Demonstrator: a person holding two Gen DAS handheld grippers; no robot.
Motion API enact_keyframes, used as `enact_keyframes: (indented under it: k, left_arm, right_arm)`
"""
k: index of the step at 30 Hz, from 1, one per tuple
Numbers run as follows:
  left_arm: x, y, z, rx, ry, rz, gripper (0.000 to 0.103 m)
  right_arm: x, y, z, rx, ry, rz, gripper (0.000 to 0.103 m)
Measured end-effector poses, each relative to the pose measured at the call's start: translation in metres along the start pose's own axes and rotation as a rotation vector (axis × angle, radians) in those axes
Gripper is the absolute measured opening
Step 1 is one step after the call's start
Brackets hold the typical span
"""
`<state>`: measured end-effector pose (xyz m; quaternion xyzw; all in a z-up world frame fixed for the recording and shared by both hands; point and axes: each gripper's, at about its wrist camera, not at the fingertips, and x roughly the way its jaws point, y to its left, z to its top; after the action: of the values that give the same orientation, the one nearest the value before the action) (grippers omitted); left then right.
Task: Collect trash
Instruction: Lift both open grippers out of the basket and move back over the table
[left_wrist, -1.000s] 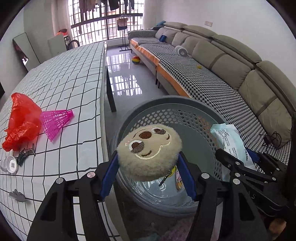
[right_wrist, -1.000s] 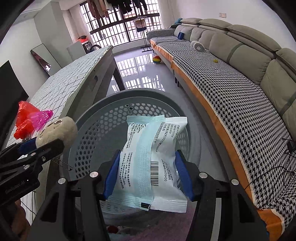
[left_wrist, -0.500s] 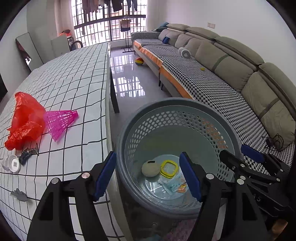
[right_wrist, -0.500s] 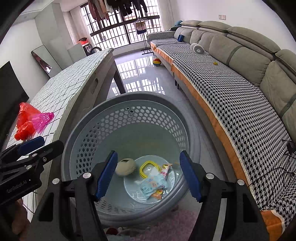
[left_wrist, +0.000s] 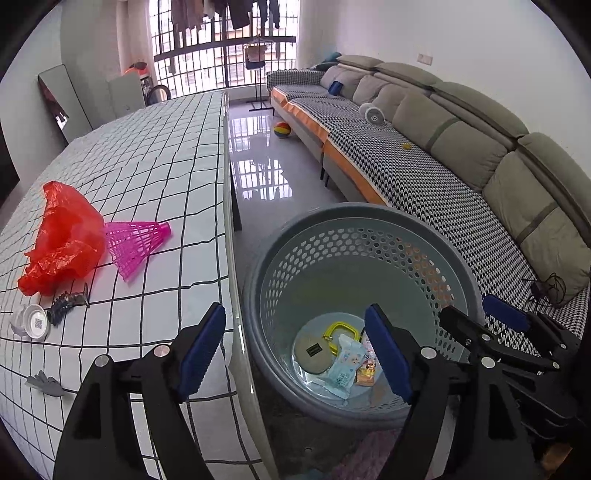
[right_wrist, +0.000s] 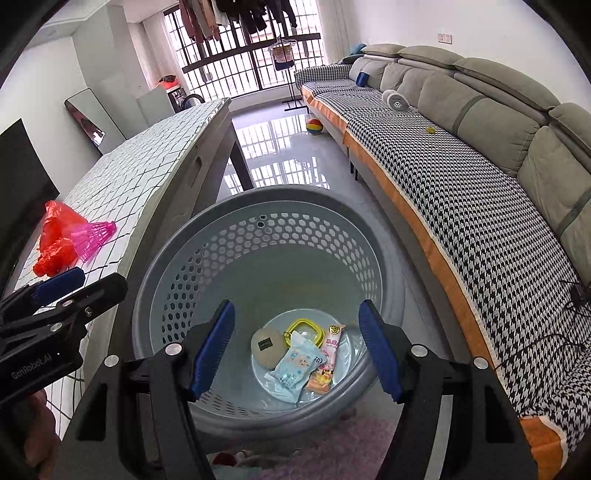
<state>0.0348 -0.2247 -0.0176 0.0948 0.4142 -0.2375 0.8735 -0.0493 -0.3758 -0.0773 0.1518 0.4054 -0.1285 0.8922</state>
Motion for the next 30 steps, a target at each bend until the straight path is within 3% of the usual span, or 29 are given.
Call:
enact_keyframes:
  k: [18, 30]
  left_arm:
    - [-0.026, 0.029, -0.006, -0.048, -0.055, 0.013, 0.08]
    - [-0.047, 0.069, -0.021, -0.118, -0.082, 0.06, 0.08]
  right_arm:
    - [-0.021, 0.028, -0.004, -0.044, -0.034, 0.01, 0.067]
    - [-0.029, 0.071, -0.008, -0.1, -0.039, 0.067, 0.067]
